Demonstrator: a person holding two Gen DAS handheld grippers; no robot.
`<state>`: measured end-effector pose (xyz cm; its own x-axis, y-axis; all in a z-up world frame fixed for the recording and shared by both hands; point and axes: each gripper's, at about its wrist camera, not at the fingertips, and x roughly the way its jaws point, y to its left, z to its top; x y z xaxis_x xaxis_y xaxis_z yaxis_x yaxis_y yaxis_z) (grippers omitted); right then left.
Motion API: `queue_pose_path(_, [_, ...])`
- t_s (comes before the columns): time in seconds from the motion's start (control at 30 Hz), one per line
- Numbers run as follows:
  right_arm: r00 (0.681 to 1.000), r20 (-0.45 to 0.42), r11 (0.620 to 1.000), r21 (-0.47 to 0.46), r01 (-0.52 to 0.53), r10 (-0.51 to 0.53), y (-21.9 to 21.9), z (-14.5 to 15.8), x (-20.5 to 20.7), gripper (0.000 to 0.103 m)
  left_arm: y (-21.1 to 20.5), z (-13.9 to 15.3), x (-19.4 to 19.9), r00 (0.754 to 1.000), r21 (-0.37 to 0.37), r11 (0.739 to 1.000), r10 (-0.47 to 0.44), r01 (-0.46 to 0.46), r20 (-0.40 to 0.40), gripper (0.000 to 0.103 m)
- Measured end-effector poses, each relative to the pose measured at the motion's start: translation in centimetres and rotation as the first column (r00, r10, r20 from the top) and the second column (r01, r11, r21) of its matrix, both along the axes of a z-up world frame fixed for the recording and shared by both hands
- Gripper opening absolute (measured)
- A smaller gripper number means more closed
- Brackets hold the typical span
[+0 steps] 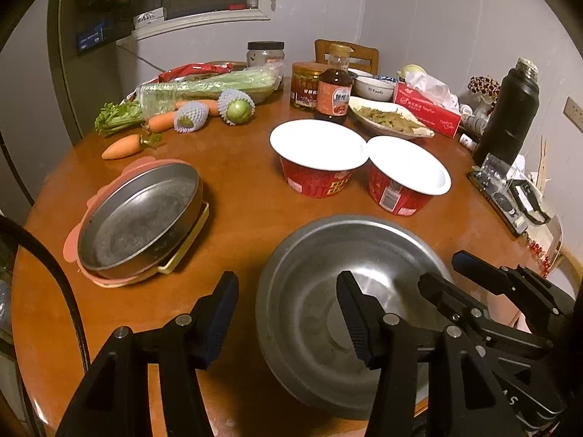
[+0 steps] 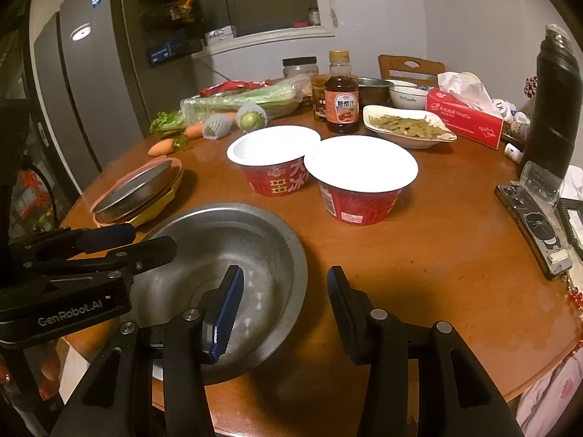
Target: Organize plates and bowls
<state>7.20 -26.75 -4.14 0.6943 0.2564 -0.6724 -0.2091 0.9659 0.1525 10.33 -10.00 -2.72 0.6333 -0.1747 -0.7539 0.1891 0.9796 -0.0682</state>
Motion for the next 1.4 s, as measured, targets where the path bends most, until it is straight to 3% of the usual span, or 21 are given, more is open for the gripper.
queue_pose_path(0.33, [0.999, 0.035, 0.999, -0.024, 0.032, -0.032, -0.5, 1.6, 2.7, 0.05, 0.4, 1.7, 2.9, 1.0, -0.029, 1.0, -0.002, 0.003, 0.024, 0.056])
queue_pose_path(0.87, [0.998, 0.055, 0.995, -0.098, -0.02, 0.026, -0.1, 4.7, 9.9, 0.05, 0.0, 2.7, 9.1, 0.999, -0.054, 0.998, 0.031, -0.031, -0.012, 0.056])
queue_pose_path(1.13, [0.996, 0.009, 0.983, -0.163, -0.088, 0.091, 0.8, 4.7, 15.3, 0.05, -0.6, 2.1, 12.4, 0.997, -0.056, 0.997, 0.041, -0.045, -0.07, 0.056])
queue_pose_path(1.4, [0.986, -0.076, 0.976, -0.154, -0.156, 0.146, 1.2, 3.0, 19.3, 0.05, -1.3, 0.8, 14.5, 0.992, -0.043, 0.998, 0.043, -0.049, -0.119, 0.056])
